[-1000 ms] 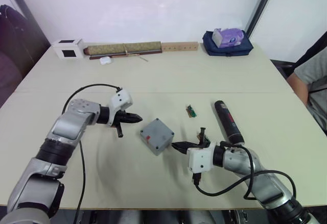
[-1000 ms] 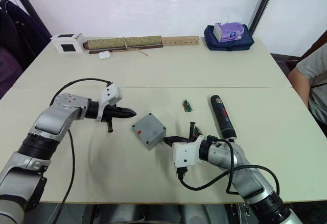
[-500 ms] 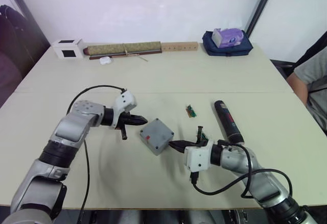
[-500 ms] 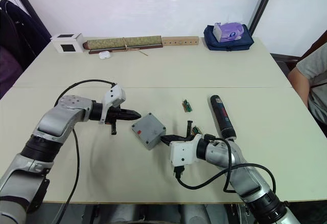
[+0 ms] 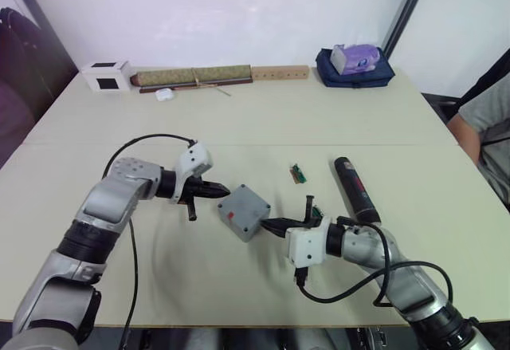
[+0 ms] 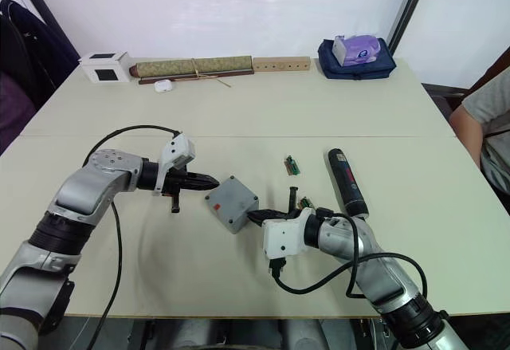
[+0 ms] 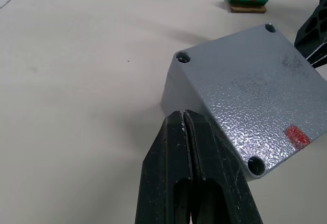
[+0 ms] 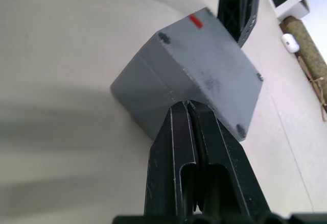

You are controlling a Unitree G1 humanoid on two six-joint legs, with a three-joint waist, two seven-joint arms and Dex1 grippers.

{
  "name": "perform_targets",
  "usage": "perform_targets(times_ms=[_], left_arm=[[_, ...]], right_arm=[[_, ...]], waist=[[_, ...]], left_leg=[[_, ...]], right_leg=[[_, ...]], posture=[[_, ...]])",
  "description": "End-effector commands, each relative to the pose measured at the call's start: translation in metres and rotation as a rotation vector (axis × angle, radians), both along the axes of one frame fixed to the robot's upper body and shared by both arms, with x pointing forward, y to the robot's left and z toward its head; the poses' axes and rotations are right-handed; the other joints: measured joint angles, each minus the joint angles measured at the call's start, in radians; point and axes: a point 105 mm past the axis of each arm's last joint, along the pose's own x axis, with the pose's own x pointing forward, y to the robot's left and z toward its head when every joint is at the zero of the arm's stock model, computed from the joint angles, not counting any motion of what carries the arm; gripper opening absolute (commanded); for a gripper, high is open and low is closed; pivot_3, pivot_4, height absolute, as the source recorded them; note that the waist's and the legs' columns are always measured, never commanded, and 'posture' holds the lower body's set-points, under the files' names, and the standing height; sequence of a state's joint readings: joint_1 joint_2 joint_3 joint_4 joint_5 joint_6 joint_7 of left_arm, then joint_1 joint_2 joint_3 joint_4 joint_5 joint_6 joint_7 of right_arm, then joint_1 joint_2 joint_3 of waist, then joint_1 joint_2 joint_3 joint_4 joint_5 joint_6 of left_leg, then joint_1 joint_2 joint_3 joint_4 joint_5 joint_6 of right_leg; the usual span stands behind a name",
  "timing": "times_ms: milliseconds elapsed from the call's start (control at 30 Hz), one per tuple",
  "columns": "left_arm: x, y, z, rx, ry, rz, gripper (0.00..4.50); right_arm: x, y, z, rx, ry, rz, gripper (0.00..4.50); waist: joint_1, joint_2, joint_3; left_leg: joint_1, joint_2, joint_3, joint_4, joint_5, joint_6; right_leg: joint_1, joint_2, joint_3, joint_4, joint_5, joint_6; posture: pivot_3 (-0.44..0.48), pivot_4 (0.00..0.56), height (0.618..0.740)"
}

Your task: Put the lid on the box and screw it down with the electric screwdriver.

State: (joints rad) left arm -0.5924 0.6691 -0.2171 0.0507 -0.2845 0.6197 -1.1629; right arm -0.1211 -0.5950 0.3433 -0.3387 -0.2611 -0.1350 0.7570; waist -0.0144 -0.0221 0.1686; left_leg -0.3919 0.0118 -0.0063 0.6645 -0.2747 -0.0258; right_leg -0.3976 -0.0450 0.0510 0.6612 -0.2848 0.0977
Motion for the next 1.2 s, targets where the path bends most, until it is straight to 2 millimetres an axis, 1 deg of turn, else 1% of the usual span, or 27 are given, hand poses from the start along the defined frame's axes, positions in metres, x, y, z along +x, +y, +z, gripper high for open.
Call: perform_targets(times_ms=[33, 100, 167, 300, 367, 433, 600, 667, 733, 933, 1067, 1200], left_arm=[[0.011, 0.008, 0.004, 0.013, -0.059, 0.044, 0.00], [0.010, 0.009, -0.003, 0.028, -0.051, 0.042, 0.00], [0.006, 0.007, -0.009, 0.027, -0.025, 0.023, 0.00], [0.001, 0.004, -0.014, 0.025, -0.009, 0.011, 0.00], [-0.010, -0.003, -0.017, 0.017, 0.016, -0.022, 0.00], [-0.017, -0.007, -0.018, 0.014, 0.027, -0.041, 0.00], [-0.033, -0.014, -0.014, -0.007, 0.033, -0.052, 0.00], [-0.041, -0.015, -0.017, 0.016, 0.031, -0.067, 0.00], [-0.045, -0.015, -0.019, 0.023, 0.031, -0.069, 0.00], [-0.045, -0.015, -0.020, 0.003, 0.041, -0.026, 0.00], [-0.038, -0.011, -0.020, 0.006, 0.027, 0.001, 0.00], [-0.034, -0.012, -0.017, -0.001, 0.013, 0.010, 0.00]], right_arm=[[-0.004, -0.003, 0.001, -0.013, 0.009, 0.005, 0.01], [-0.003, -0.003, -0.002, -0.017, 0.019, -0.001, 0.01], [0.001, 0.000, -0.003, -0.010, 0.019, -0.012, 0.01], [0.004, 0.004, -0.005, -0.010, 0.021, -0.011, 0.01], [0.013, 0.006, -0.001, -0.001, 0.005, -0.020, 0.01], [0.017, 0.007, 0.001, 0.003, -0.004, -0.028, 0.01], [0.028, -0.002, 0.001, -0.029, -0.030, -0.068, 0.01], [0.031, -0.007, 0.003, -0.031, -0.035, -0.084, 0.01], [0.033, -0.009, 0.003, -0.032, -0.035, -0.090, 0.01], [0.031, -0.009, 0.001, -0.041, -0.028, -0.078, 0.01], [0.028, -0.008, 0.000, -0.041, -0.020, -0.070, 0.01], [0.024, -0.005, -0.001, -0.031, -0.010, -0.060, 0.01]], waist=[[0.000, 0.000, 0.000], [0.000, 0.000, 0.000], [-0.002, 0.000, 0.000], [-0.001, 0.000, 0.000], [-0.002, 0.000, 0.000], [-0.002, 0.000, 0.000], [-0.001, 0.000, 0.000], [-0.001, 0.000, 0.000], [-0.001, 0.000, 0.000], [0.000, 0.000, 0.000], [0.000, 0.000, 0.000], [0.000, 0.000, 0.000]], left_leg=[[0.000, 0.000, 0.000, 0.000, 0.000, 0.000], [0.000, 0.000, 0.000, 0.000, 0.000, 0.000], [0.000, 0.000, 0.000, 0.000, 0.000, 0.000], [0.000, 0.000, 0.000, 0.000, 0.000, 0.000], [0.000, 0.000, 0.000, 0.000, 0.000, 0.000], [0.000, 0.001, 0.000, 0.000, 0.000, 0.000], [0.000, 0.001, 0.000, 0.000, 0.000, 0.000], [0.000, 0.001, 0.000, 0.000, 0.000, 0.000], [0.000, 0.001, 0.000, 0.000, 0.000, 0.000], [0.000, 0.001, 0.000, 0.000, 0.000, 0.000], [0.000, 0.001, 0.000, 0.000, 0.000, 0.000], [0.000, 0.001, 0.000, 0.000, 0.000, 0.000]], right_leg=[[0.000, 0.000, 0.000, 0.000, 0.000, 0.000], [0.000, 0.000, 0.000, 0.000, 0.000, 0.000], [0.000, 0.000, 0.000, 0.000, 0.000, 0.000], [0.000, 0.000, 0.000, 0.000, 0.000, 0.000], [0.000, 0.000, 0.000, 0.000, 0.000, 0.000], [0.000, 0.000, 0.000, 0.000, 0.000, 0.000], [0.000, -0.001, 0.000, 0.000, 0.000, 0.000], [0.000, -0.001, 0.000, 0.000, 0.000, 0.000], [0.000, -0.001, 0.000, 0.000, 0.000, 0.000], [0.000, -0.001, 0.000, 0.000, 0.000, 0.000], [0.000, -0.001, 0.000, 0.000, 0.000, 0.000], [0.000, -0.001, 0.000, 0.000, 0.000, 0.000]], posture=[[0.000, 0.150, 0.740], [0.000, 0.150, 0.740], [0.000, 0.150, 0.740], [0.000, 0.150, 0.740], [0.000, 0.150, 0.740], [0.000, 0.150, 0.740], [0.000, 0.150, 0.740], [0.000, 0.150, 0.740], [0.000, 0.150, 0.740], [0.000, 0.150, 0.740], [0.000, 0.150, 0.740], [0.000, 0.150, 0.740]])
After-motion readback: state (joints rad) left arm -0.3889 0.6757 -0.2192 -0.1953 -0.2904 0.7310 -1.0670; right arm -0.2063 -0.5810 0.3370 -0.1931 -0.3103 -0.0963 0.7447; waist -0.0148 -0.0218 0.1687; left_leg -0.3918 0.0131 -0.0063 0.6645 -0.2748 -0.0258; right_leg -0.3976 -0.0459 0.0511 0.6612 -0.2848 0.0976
